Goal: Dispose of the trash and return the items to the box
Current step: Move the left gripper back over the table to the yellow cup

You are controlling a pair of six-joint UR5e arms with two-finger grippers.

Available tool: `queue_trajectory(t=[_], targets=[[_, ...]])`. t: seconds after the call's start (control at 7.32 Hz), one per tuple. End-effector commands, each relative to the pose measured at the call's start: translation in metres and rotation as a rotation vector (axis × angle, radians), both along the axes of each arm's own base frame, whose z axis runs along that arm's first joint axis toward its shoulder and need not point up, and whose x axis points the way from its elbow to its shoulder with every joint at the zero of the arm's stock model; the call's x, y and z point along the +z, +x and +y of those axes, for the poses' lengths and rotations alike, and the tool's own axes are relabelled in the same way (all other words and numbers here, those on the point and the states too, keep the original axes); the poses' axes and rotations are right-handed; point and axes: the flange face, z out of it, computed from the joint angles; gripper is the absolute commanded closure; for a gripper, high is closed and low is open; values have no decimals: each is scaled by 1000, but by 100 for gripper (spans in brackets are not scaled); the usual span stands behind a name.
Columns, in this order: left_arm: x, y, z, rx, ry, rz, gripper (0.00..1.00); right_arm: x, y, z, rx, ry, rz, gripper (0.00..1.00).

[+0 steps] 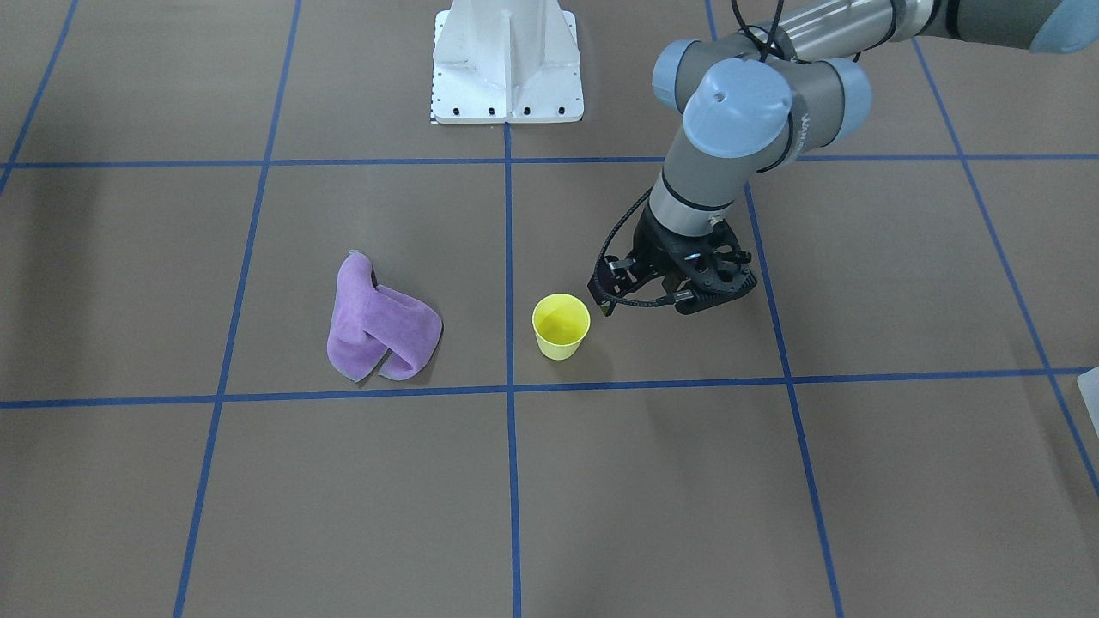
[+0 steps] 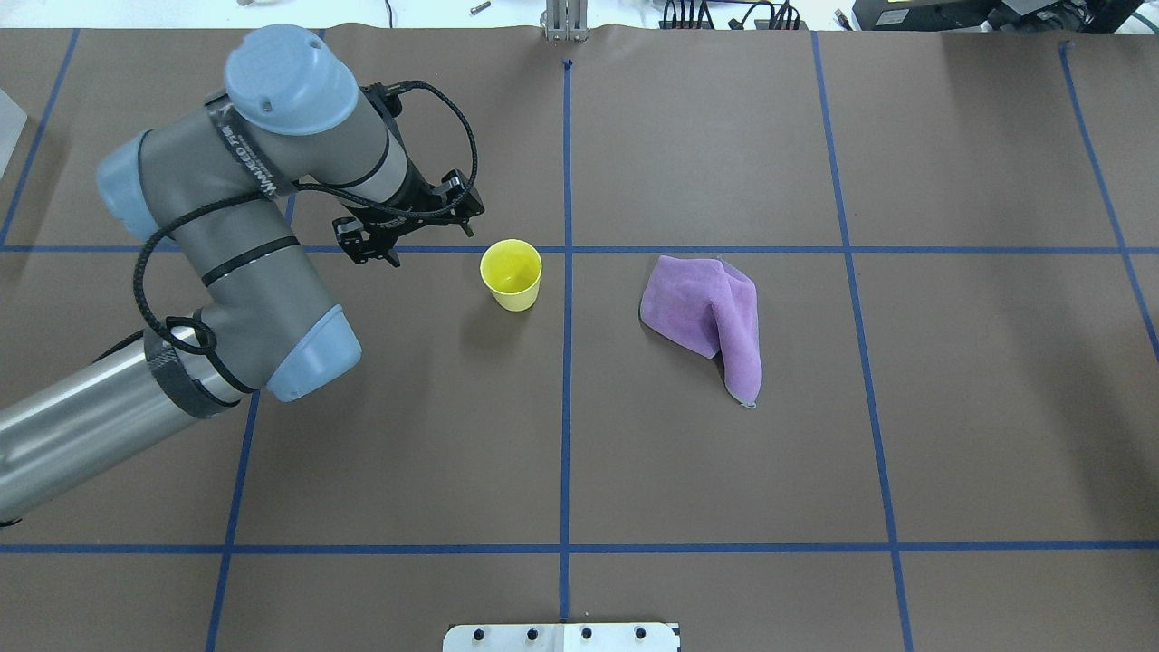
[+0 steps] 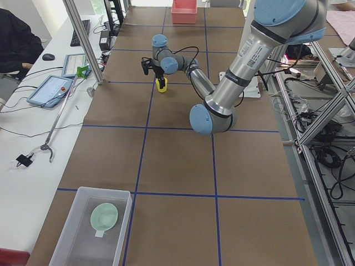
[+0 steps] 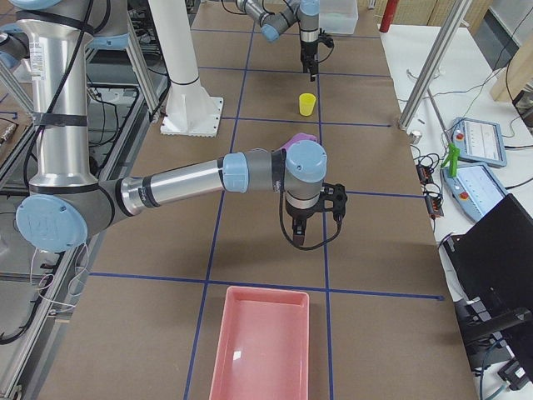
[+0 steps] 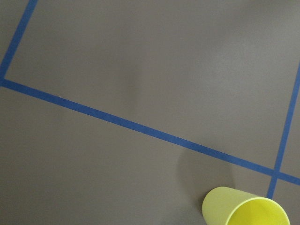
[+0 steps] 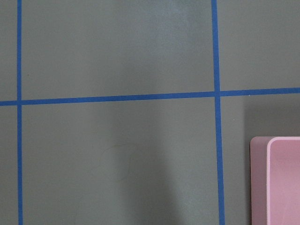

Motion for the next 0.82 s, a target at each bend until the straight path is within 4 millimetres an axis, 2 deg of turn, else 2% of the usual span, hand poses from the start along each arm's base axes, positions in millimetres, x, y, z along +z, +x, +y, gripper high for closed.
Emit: queue_trajectory(t=[0.0, 0.27, 0.55, 0.68], targets=[[9, 31, 9, 29, -21, -14, 2, -1, -2, 0, -1, -3, 0, 0], [30, 55, -5, 7, -16, 28, 2, -5, -5, 0, -5, 4, 0, 0], [23, 63, -10, 3, -16, 40, 5, -8, -12, 0, -17, 6, 0, 0], [23, 66, -7, 8, -14, 41, 62, -11, -13, 0, -19, 12, -1, 0]])
